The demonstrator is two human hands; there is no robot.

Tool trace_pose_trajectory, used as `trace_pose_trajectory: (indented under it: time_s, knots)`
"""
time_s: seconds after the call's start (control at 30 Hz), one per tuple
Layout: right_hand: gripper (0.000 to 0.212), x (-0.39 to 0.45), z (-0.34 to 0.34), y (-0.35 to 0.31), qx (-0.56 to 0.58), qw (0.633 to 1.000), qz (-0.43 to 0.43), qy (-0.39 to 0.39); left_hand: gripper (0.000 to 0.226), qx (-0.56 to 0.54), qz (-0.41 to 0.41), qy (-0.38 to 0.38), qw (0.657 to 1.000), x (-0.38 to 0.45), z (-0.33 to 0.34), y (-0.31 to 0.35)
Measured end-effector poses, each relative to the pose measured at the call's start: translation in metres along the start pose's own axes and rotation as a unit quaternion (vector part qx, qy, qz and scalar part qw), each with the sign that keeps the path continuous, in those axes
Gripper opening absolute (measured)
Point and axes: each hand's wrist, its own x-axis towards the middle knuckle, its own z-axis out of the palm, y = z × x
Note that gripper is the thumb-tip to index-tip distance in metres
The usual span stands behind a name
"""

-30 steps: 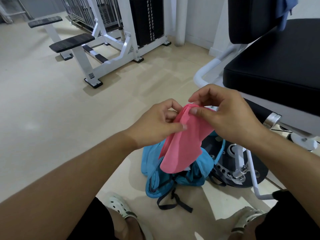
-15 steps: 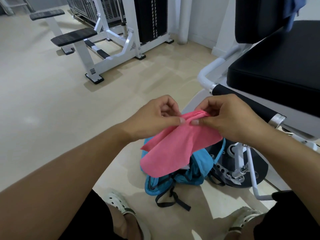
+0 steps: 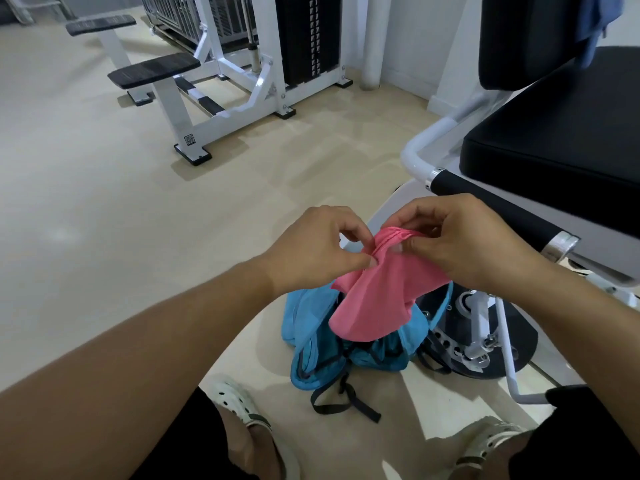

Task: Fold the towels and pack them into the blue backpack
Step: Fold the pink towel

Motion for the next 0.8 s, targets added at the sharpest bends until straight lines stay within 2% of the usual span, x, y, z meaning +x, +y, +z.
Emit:
trace_pose_trajectory:
  time_s: [0.13,0.27,0.33,0.6,0.8]
  knots:
    - [0.022,0.0,-0.001,-0.001,0.001,1.0,-0.008,-0.007,0.013,0.028,0.013,-0.005,1.0,0.002,0.003,-0.001]
    - [0.017,-0.001,-0.004,-0.004,-0.006,1.0,-0.016,-0.026,0.011,0.013,0.013,-0.079,0.997,0.002,-0.006,-0.001]
    - [0.016,-0.001,-0.005,-0.004,-0.024,0.999,-0.015,-0.037,0.01,-0.004,0.001,-0.112,0.994,0.001,-0.011,-0.003]
    - [0.02,-0.002,-0.004,-0.005,-0.123,0.991,-0.042,-0.021,0.009,-0.07,-0.019,-0.152,0.986,0.002,-0.02,-0.009]
    - [0.023,-0.005,-0.004,-0.011,-0.075,0.994,-0.066,-0.032,0.025,-0.034,-0.002,-0.1,0.994,0.003,-0.003,-0.009]
